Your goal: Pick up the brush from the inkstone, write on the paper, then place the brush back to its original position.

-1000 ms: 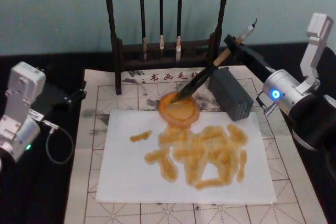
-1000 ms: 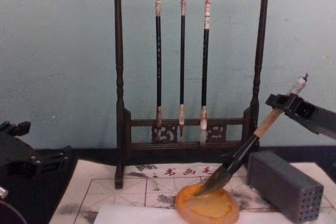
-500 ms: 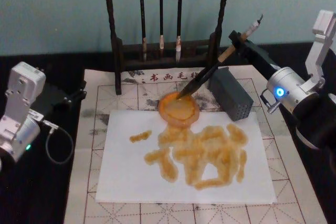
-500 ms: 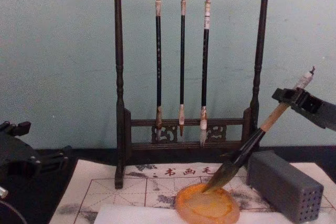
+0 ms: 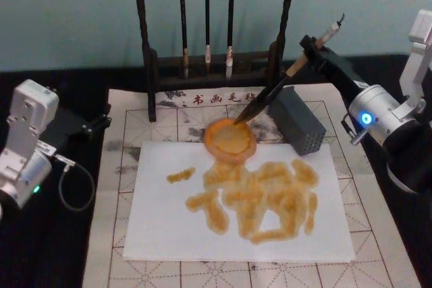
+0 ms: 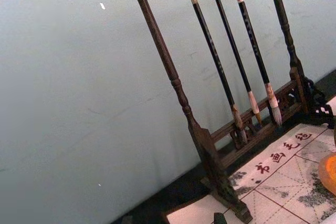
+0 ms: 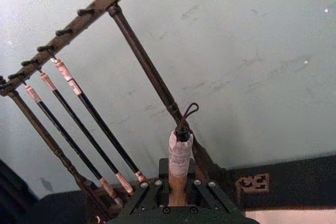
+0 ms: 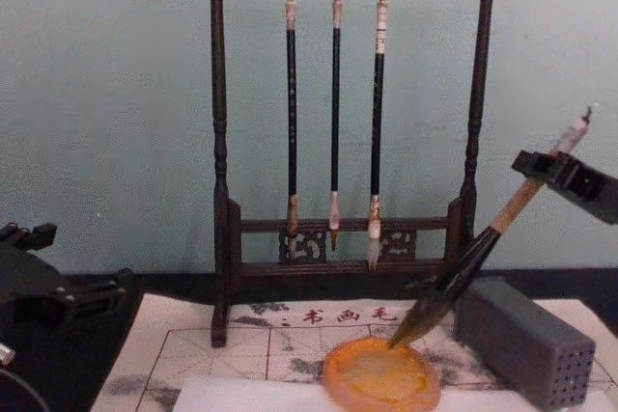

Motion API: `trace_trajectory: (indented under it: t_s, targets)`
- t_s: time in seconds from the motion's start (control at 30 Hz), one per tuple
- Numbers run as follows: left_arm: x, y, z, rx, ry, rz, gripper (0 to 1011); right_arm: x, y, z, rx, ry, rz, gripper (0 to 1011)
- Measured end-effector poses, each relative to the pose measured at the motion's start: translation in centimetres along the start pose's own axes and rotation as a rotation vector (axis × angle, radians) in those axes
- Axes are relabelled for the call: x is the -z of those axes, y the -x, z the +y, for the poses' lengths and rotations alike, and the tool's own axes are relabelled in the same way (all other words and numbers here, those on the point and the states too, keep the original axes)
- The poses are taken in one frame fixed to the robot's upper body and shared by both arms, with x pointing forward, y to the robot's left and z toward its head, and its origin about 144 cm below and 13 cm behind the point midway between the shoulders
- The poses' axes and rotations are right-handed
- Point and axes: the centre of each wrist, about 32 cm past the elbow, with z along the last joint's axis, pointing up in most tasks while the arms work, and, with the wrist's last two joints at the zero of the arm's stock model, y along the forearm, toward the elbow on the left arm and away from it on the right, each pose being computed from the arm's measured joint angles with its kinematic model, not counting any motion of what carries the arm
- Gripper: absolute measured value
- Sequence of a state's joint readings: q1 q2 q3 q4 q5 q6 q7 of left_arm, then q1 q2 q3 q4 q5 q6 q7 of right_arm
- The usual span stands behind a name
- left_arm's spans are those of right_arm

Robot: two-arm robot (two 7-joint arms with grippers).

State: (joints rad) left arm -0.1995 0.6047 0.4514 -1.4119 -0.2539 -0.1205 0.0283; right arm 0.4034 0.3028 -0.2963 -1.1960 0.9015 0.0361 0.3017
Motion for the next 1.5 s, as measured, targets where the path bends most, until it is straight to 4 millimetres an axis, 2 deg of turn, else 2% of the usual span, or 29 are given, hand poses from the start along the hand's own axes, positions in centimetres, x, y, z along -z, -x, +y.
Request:
trace_trajectory:
  t_s: [0.47,0.7,1.1,1.5]
  targets:
    - [0.0,0.0,0.0,0.0,0.0,0.0,1001,-1.1,0.6,-1.1,-0.043,-0.035,-0.077,188]
    - [0.0,0.0,0.0,0.0,0.0,0.0,1001,-1.5,1.3,-1.7,-0.118,-0.041,-0.117,188]
    - [0.0,0.0,0.0,0.0,0.0,0.0,1001,-1.2,2.7,-1.9,-0.282,-0.01,-0.166,188]
    - [0.0,0.0,0.0,0.0,0.0,0.0,1001,0.0,4.1,-0.8,-0.412,0.017,-0.221,188]
